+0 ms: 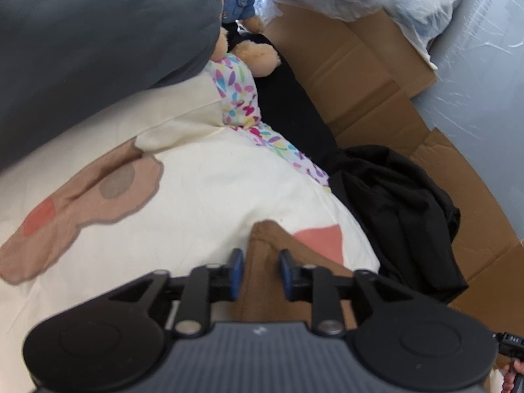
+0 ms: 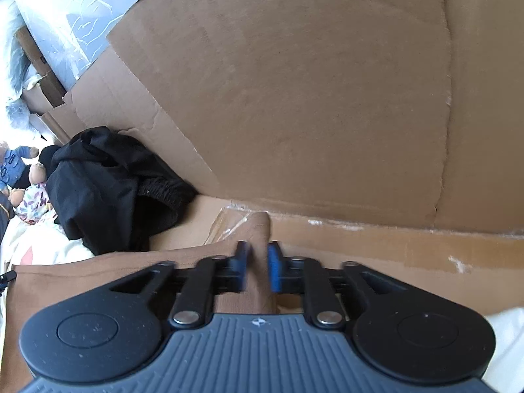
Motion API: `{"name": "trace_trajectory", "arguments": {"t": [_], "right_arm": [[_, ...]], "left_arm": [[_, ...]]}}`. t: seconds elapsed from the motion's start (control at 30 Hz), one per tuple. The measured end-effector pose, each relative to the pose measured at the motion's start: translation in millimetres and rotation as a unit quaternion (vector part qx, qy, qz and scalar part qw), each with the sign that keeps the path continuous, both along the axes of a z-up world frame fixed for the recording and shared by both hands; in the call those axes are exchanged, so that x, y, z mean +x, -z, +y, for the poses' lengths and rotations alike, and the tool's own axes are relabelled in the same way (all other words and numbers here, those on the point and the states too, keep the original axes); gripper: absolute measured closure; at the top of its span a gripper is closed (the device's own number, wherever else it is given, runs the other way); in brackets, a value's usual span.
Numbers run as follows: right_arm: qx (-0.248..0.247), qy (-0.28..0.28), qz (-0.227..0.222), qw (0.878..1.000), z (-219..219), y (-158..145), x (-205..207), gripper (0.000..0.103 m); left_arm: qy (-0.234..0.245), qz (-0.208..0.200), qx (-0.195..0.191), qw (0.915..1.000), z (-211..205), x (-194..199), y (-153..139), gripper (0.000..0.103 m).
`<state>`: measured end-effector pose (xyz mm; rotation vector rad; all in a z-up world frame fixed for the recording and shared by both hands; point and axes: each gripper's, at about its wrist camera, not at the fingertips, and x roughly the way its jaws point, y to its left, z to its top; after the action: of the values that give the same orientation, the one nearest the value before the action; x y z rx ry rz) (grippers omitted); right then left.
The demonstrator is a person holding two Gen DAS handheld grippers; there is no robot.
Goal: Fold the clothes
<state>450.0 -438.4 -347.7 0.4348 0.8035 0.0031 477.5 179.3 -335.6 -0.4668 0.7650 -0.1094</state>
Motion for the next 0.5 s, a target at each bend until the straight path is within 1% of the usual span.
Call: {"name": "trace_trajectory", "arguments": {"t": [0.07,0.13,0.3,0.37,0.43,0.5], "right_arm": [[0.003,0.005,0.000,1.000,-2.0,-3.7,-7.4,0.049],[0.004,0.011,0.002,1.000,-3.6,-10.5,-20.2,0.049],[0.002,-0.002,0.004,1.000,-1.2,-28.3,-59.7,0.049],[-0.001,-0.009,0.007,1.000,-0.2,-35.8,-71.8,0.049],[0.006,-0.010,0.002,1.000,-1.4,-46.2,-87.6,0.049],[0.019,-0.001,0.000,1.000,-4.2,-57.6,-107.6,0.048]], "left_arm": [[0.000,0.007,0.002,1.0000,-2.2,-10.0,-3.5,0.067],[0.001,0.011,0.003,0.9999,-2.8,-22.3,-7.1,0.063],[-0.001,0.022,0.000,0.9998,0.9,-56.8,-16.4,0.061],[0.009,0.025,0.010,0.9996,0.4,-68.0,-23.8,0.061],[0.020,0.023,0.019,0.9994,0.6,-87.0,-34.9,0.060],[0.015,0.028,0.012,0.9994,3.7,-101.6,-41.8,0.059]]}}
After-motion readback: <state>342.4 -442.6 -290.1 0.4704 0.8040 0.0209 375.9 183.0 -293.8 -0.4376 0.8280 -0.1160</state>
